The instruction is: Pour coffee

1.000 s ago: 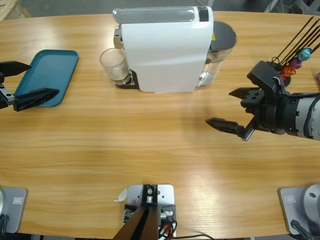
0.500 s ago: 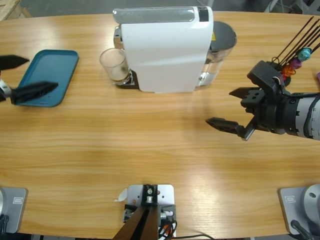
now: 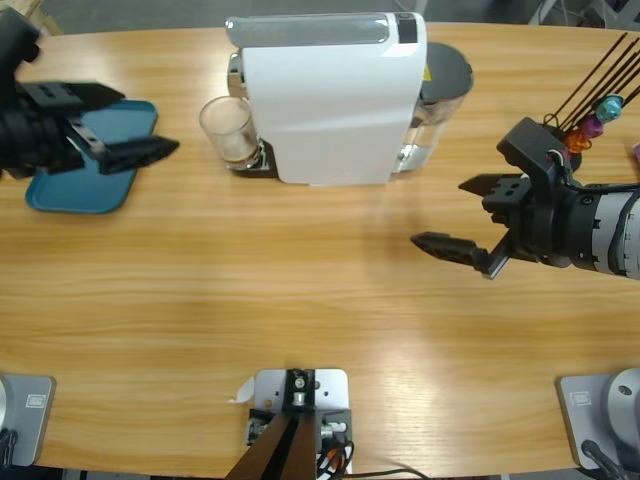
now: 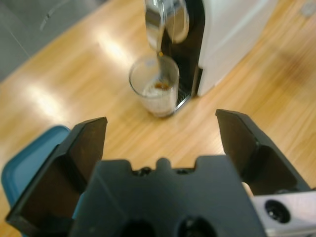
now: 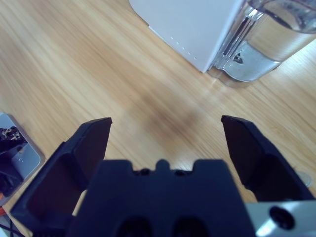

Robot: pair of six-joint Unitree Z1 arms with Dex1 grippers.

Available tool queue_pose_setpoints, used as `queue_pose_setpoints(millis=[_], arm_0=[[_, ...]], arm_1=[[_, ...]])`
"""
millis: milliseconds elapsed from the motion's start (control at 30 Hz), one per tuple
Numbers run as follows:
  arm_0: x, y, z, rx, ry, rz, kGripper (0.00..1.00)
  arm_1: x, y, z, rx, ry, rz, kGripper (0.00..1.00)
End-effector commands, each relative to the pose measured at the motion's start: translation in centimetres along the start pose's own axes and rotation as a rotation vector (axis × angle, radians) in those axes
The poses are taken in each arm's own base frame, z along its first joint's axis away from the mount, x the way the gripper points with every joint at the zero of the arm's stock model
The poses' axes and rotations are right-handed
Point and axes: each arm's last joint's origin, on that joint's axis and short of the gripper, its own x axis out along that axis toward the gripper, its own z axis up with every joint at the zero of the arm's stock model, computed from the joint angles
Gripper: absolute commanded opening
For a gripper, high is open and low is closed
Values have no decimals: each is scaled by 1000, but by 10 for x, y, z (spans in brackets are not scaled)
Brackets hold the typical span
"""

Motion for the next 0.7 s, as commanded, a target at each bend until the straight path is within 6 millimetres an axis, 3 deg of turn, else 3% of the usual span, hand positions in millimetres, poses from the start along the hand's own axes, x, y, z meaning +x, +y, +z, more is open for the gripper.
queue_pose_setpoints(millis=[33,500,700], arm_0=[[39,-8,-26,45,108,-69,895],[76,-8,-34,86,94,-29,826],[89,4,-34,53,30,-29,830]], arm_1=[[6,1,-6,3,29,-13,1000],[19,1,-5,2,76,-12,1000],[23,1,-4,2,88,-13,1000]])
